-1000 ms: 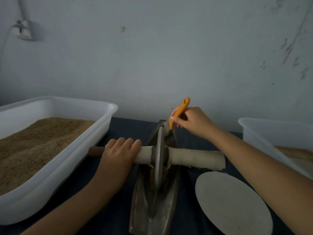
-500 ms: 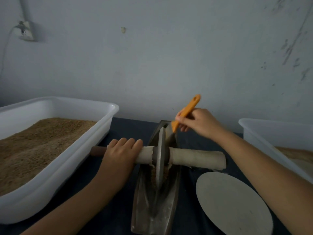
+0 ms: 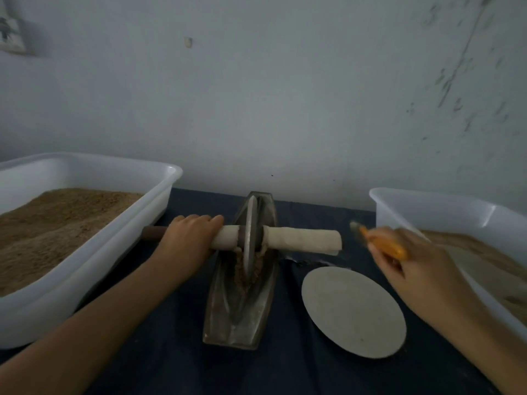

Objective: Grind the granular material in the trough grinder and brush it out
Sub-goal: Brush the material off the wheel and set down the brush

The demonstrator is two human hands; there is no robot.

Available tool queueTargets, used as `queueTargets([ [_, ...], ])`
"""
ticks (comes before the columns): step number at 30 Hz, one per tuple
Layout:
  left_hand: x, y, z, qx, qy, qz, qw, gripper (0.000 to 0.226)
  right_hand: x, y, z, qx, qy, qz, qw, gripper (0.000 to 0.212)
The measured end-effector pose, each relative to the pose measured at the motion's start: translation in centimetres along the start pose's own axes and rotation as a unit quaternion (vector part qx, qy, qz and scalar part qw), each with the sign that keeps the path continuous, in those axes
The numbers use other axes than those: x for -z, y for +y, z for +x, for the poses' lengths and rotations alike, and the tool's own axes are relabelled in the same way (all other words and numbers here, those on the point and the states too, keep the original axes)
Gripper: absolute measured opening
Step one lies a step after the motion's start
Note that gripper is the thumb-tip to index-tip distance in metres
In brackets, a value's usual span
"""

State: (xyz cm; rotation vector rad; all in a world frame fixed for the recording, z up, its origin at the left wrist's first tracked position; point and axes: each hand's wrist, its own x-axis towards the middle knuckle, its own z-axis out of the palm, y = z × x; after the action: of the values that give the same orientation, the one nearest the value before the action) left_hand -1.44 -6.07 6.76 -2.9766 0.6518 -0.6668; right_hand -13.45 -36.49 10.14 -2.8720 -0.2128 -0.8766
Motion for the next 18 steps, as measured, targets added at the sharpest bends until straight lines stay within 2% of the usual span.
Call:
queueTargets([
  [2, 0.1, -0.1, 0.2, -0.005, -0.006, -0.003, 1.000, 0.029, 0.1, -0.1, -1.9, 0.049, -0.048, 0.012, 0.998, 0.019],
  [7, 0.3, -0.1, 0.3, -0.010, -0.013, -0.011, 1.000, 0.024, -0.4, 0.0, -4.0, 0.232, -0.140, -0.108, 0.956, 0.061],
  [10, 0.4, -0.1, 0.4, -0.005, -0.022, -0.008, 1.000, 0.023, -1.4, -0.4, -4.4, 0.298, -0.154, -0.144, 0.931, 0.062],
  [12, 0.5, 0.0, 0.4, -0.004, -0.027, -0.007, 1.000, 0.022, -1.9, -0.6, -4.5, 0.313, -0.162, -0.144, 0.925, 0.057],
  [15, 0.5, -0.1, 0.5, -0.006, -0.031, -0.012, 0.999, 0.022, -1.6, -1.2, -4.5, 0.284, -0.211, -0.132, 0.926, 0.053],
  [18, 0.5, -0.1, 0.6, -0.009, -0.038, -0.005, 0.999, 0.025, -1.2, -1.5, -3.7, 0.241, -0.251, -0.101, 0.932, 0.060],
])
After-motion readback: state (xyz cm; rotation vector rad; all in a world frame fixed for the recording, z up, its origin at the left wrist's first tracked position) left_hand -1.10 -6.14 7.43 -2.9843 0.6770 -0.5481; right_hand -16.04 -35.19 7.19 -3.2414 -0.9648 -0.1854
